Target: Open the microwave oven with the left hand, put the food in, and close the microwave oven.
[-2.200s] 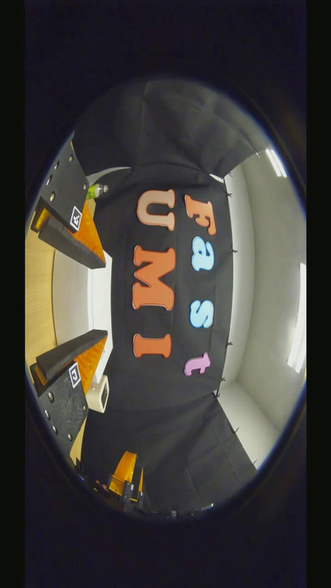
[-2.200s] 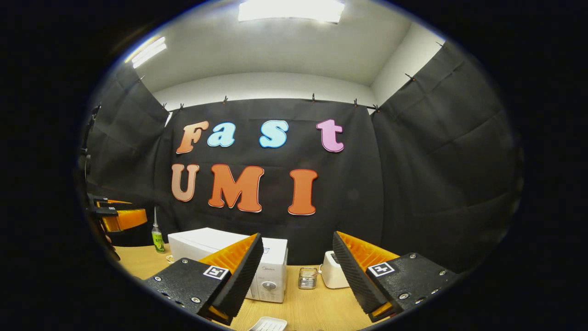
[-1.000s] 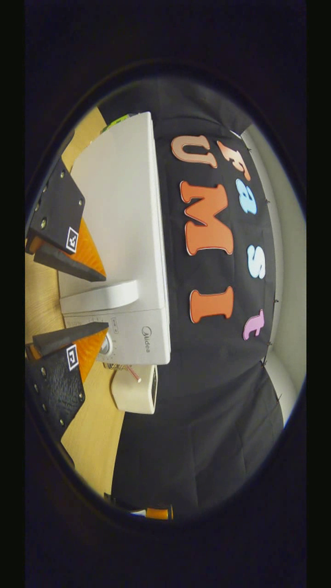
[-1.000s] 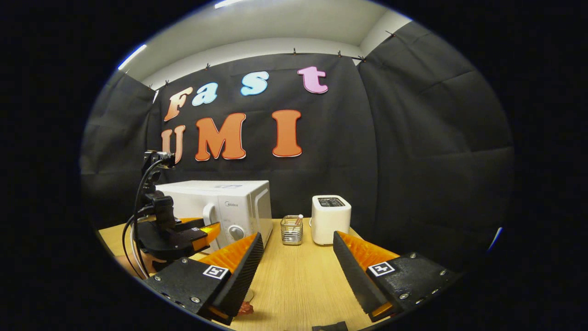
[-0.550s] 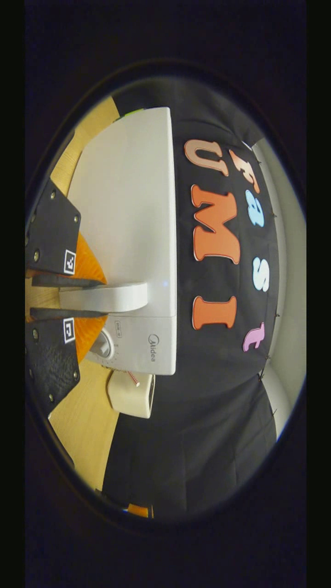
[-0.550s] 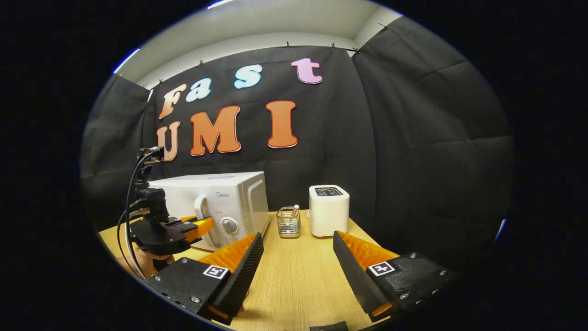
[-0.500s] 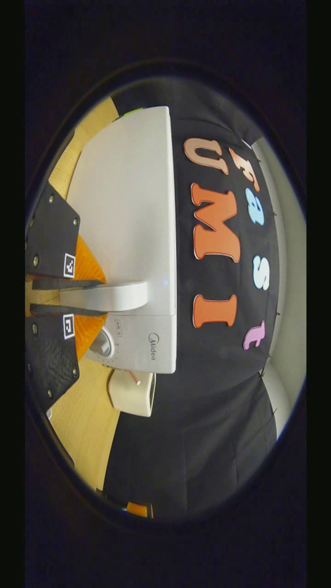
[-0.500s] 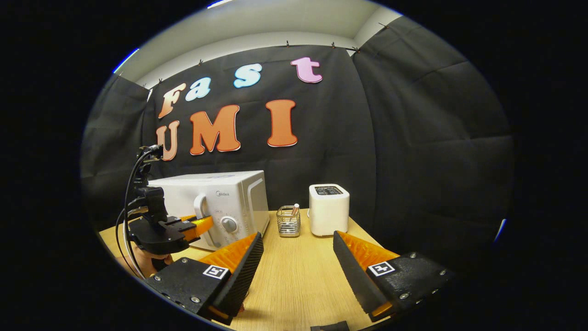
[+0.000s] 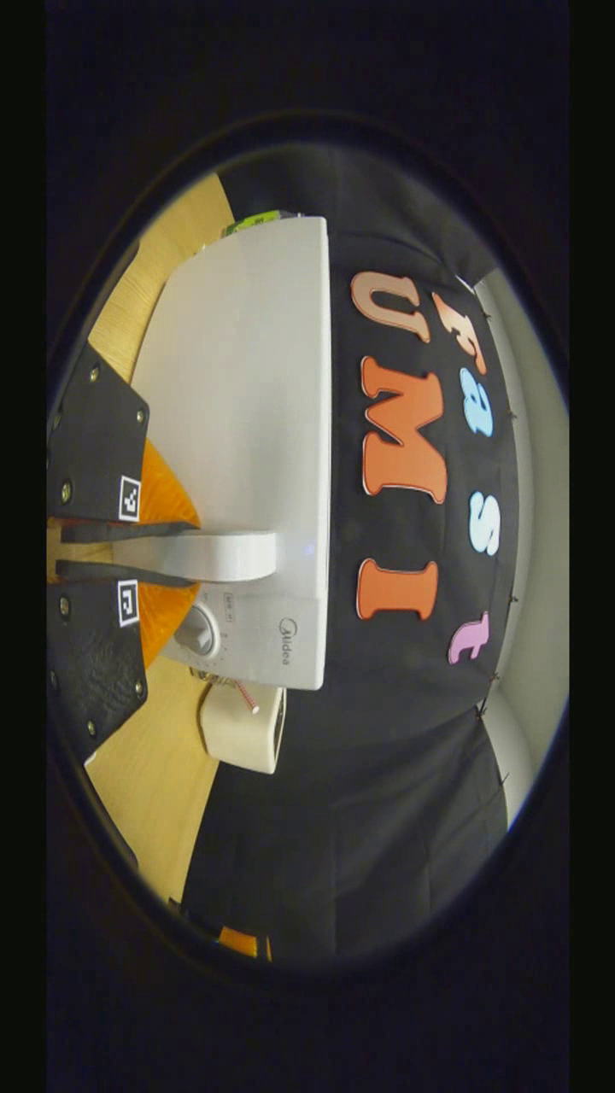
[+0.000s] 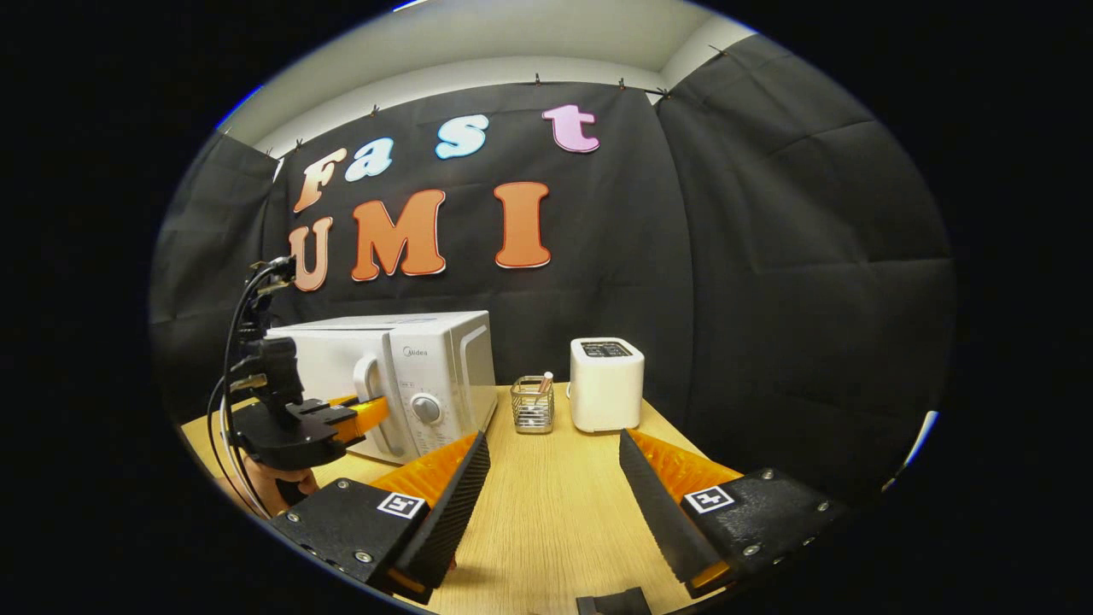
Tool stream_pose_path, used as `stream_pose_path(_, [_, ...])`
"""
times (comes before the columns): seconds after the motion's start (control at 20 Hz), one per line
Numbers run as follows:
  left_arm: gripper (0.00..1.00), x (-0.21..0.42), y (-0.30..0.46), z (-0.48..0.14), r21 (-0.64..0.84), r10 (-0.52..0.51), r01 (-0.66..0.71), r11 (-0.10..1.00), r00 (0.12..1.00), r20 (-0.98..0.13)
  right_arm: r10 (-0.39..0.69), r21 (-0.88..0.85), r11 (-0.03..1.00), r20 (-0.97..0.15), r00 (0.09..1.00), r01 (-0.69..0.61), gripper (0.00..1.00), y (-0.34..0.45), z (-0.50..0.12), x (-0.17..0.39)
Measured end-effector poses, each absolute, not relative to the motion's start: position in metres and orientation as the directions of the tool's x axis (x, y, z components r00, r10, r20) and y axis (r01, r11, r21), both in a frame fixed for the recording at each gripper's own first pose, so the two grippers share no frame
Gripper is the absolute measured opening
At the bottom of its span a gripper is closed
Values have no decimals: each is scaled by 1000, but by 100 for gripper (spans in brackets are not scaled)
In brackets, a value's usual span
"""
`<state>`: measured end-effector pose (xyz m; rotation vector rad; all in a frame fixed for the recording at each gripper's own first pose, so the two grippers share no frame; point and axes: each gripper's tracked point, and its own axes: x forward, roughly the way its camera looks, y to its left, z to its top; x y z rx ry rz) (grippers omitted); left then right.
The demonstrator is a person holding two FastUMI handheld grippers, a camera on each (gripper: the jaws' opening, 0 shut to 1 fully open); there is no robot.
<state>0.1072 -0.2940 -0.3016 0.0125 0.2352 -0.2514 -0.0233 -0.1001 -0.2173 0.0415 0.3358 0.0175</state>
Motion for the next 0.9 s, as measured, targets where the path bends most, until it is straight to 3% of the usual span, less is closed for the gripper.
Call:
stream_pose_path(0.1, [13,90,-289,-299,-32,-265,265,964,936,-231,37,63,998,-341,939,-16,95,-95,-219,-26])
stream_pose_path(0.15, [6,80,-286,-297,-45,-274,271,962,934,-229,42,71,997,-346,937,-18,95,-92,-220,-27])
stream_pose_path(0.45, [13,13,-250,-281,-34,-330,330,943,925,-190,87,92,994,-373,924,-57,95,-64,-227,-36])
stream_pose_path(0.6, [7,-16,-228,-273,-35,-333,332,943,927,-173,108,98,992,-393,913,-76,95,-50,-231,-39])
stream_pose_path(0.9, [10,-70,-166,-260,-29,-307,306,952,943,-130,104,66,994,-431,896,-84,95,-36,-243,-43])
